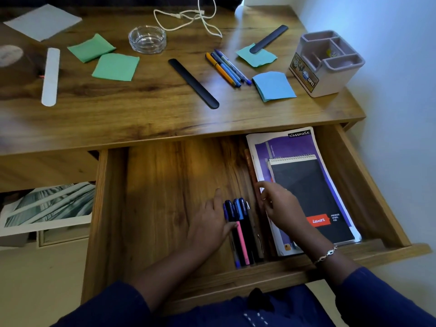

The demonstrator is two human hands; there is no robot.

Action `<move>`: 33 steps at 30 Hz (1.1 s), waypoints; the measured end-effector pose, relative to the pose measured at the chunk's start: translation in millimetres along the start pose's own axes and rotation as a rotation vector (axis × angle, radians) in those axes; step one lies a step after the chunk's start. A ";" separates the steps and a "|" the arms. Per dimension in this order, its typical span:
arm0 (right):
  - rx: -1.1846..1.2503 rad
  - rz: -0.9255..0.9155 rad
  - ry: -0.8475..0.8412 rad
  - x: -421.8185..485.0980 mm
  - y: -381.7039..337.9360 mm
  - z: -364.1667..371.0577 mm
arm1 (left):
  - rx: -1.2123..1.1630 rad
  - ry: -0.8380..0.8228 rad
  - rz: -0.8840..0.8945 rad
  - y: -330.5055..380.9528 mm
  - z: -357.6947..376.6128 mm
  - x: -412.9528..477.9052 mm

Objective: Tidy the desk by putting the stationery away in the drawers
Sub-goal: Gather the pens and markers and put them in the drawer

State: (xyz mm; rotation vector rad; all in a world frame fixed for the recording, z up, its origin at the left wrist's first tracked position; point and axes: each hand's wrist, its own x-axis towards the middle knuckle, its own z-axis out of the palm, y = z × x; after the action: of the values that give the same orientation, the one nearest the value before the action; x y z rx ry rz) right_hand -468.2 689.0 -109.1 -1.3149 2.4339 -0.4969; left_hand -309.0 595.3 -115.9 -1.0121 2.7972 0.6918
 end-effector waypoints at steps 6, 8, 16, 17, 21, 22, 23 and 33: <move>-0.184 -0.250 0.170 12.3 -7.8 -8.7 | 0.240 0.351 0.148 -8.9 -17.1 28.9; -0.185 -0.269 0.182 21.6 -10.6 -11.7 | 0.272 0.406 0.164 -11.2 -26.4 44.4; -0.213 -0.349 0.261 78.1 -29.4 -45.6 | 0.353 0.446 0.162 -10.7 -88.7 110.0; -0.210 -0.351 0.264 86.6 -31.4 -49.8 | 0.351 0.453 0.160 -9.6 -95.5 116.3; -0.216 -0.346 0.282 123.7 -38.4 -71.1 | 0.297 0.359 0.164 -4.1 -117.1 142.5; -0.213 -0.333 0.281 133.2 -41.1 -76.6 | 0.277 0.339 0.159 -2.7 -120.6 148.5; -0.204 -0.321 0.271 144.1 -44.2 -82.8 | 0.246 0.317 0.151 -1.1 -125.5 154.6; -0.290 -0.169 0.114 260.0 -77.9 -107.6 | -0.270 0.163 -0.061 -3.8 -154.9 204.8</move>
State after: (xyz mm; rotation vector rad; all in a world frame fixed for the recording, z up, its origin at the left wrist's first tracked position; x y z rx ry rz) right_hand -594.0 444.9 -10.2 -1.6620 2.5753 -0.2719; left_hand -454.9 404.1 -26.1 -1.2450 2.8470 1.0465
